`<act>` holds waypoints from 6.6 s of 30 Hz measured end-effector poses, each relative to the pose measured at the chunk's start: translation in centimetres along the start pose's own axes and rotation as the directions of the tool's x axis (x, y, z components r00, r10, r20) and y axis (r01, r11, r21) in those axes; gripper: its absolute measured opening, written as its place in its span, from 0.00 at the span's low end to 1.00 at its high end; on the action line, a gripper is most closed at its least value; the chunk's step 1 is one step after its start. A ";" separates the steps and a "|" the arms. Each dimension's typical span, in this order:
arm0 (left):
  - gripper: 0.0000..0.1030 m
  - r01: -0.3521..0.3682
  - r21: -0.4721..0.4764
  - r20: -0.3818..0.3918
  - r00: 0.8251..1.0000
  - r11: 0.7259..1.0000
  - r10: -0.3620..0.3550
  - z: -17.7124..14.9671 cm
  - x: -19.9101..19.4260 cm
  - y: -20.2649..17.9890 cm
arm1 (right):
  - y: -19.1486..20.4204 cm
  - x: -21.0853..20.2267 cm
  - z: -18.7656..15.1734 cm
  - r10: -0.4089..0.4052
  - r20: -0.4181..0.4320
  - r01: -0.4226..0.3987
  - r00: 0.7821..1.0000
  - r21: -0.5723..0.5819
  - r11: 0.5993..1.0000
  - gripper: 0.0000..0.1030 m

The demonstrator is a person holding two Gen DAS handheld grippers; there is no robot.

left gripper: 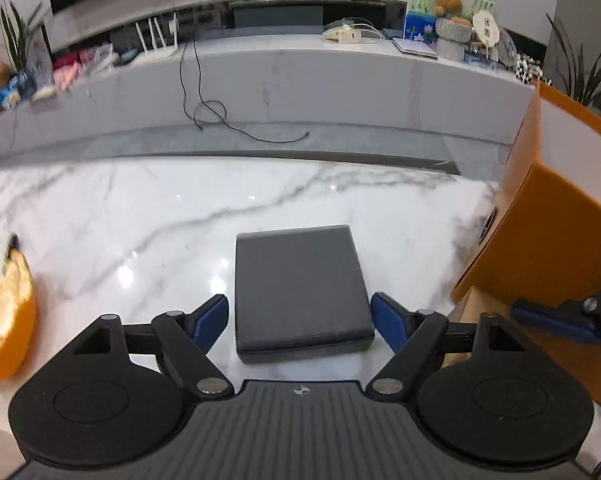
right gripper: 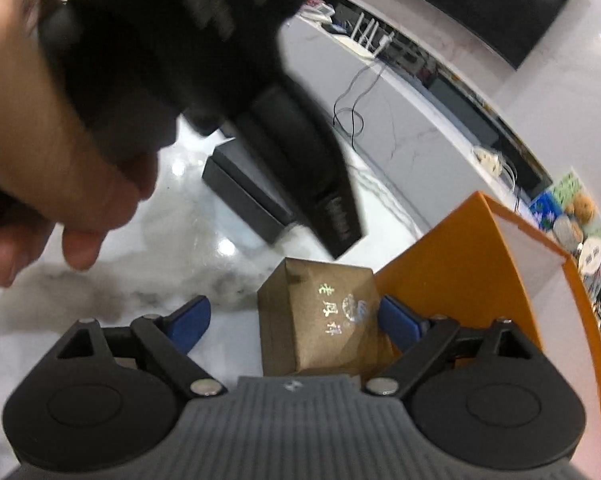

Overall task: Organize objects
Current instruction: 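Grasp the dark grey box with the left gripper while the right gripper grasps the gold gift box, then lift the grey box and gold gift box and carry both over the orange box, then lower the grey box and gold gift box into the box and open both grippers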

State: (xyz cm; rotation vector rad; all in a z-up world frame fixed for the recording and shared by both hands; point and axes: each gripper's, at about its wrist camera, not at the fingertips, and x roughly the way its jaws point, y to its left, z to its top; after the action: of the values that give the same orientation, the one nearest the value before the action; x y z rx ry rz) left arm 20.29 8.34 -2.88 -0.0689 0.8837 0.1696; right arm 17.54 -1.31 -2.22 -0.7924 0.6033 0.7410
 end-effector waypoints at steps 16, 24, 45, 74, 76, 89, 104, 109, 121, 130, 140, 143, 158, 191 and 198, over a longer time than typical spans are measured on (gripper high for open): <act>0.85 0.001 -0.059 -0.042 0.999 0.998 -0.003 -0.3 -0.4 2.9 | -2.4 -1.7 1.0 0.074 0.076 -0.073 0.994 -0.025 0.997 0.80; 0.85 0.002 -0.045 -0.054 0.999 0.999 -0.004 0.0 -0.4 3.2 | -0.7 1.6 2.5 -0.005 -0.012 0.002 1.000 -0.231 0.973 0.94; 0.85 0.025 -0.037 -0.069 0.997 0.999 -0.027 0.0 -0.4 3.4 | -1.6 3.4 4.0 0.038 -0.164 -0.031 0.986 0.048 0.998 0.97; 0.87 0.018 -0.095 0.007 1.000 0.995 -0.017 -0.7 0.9 4.0 | -0.7 -3.2 -4.2 0.281 -0.114 -0.240 0.953 0.279 0.930 0.65; 0.86 0.024 -0.101 0.011 1.000 0.995 -0.023 -0.9 0.9 4.2 | -0.9 -3.2 -4.5 0.289 -0.098 -0.246 0.952 0.314 0.917 0.59; 0.85 0.052 -0.105 0.016 0.999 0.993 -0.050 -1.9 -0.9 4.2 | -1.6 -6.1 -4.6 0.324 -0.103 -0.264 0.940 0.379 0.887 0.59; 0.85 0.106 -0.020 0.143 0.985 0.994 -0.102 -1.2 -8.5 1.8 | -5.9 -14.0 -3.1 0.220 0.107 -0.241 0.970 0.562 0.791 0.59; 0.85 0.116 0.061 0.168 0.978 0.991 -0.125 -1.2 -10.6 -0.4 | -7.4 -15.0 -2.6 0.145 0.144 -0.202 0.979 0.566 0.800 0.59; 0.85 0.145 0.173 0.206 0.962 0.974 -0.180 1.3 -14.1 -6.0 | -14.3 -16.0 -6.3 -0.025 0.124 -0.065 0.992 0.666 0.743 0.59; 0.85 0.173 0.280 0.219 0.946 0.944 -0.238 3.4 -14.9 -11.9 | -18.3 -15.3 -9.0 -0.098 0.082 0.009 0.992 0.720 0.694 0.59; 0.85 0.210 0.321 0.182 0.943 0.924 -0.278 4.2 -13.3 -15.7 | -20.3 -13.8 -10.4 -0.111 0.051 0.038 0.992 0.732 0.680 0.59; 0.85 0.219 0.334 0.157 0.946 0.917 -0.283 4.5 -12.5 -16.9 | -20.6 -13.2 -10.8 -0.122 0.041 0.052 0.992 0.739 0.672 0.59; 0.85 0.207 0.426 0.037 0.969 0.881 -0.246 5.3 -7.2 -21.1 | -20.8 -9.2 -12.2 -0.119 -0.033 0.105 0.992 0.731 0.674 0.59; 0.85 0.232 0.511 -0.141 0.972 0.828 -0.186 5.6 -1.3 -27.1 | -21.8 -4.7 -12.6 -0.057 -0.235 0.215 0.970 0.729 0.650 0.59; 0.85 0.232 0.498 -0.144 0.972 0.835 -0.184 5.3 -0.8 -27.0 | -21.6 -4.5 -12.4 -0.061 -0.258 0.236 0.964 0.728 0.644 0.60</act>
State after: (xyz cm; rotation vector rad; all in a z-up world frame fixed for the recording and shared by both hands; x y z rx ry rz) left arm 28.57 -17.70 0.83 0.3293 0.9808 -0.2819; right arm 29.07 -23.30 2.85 -0.1197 0.9436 0.1860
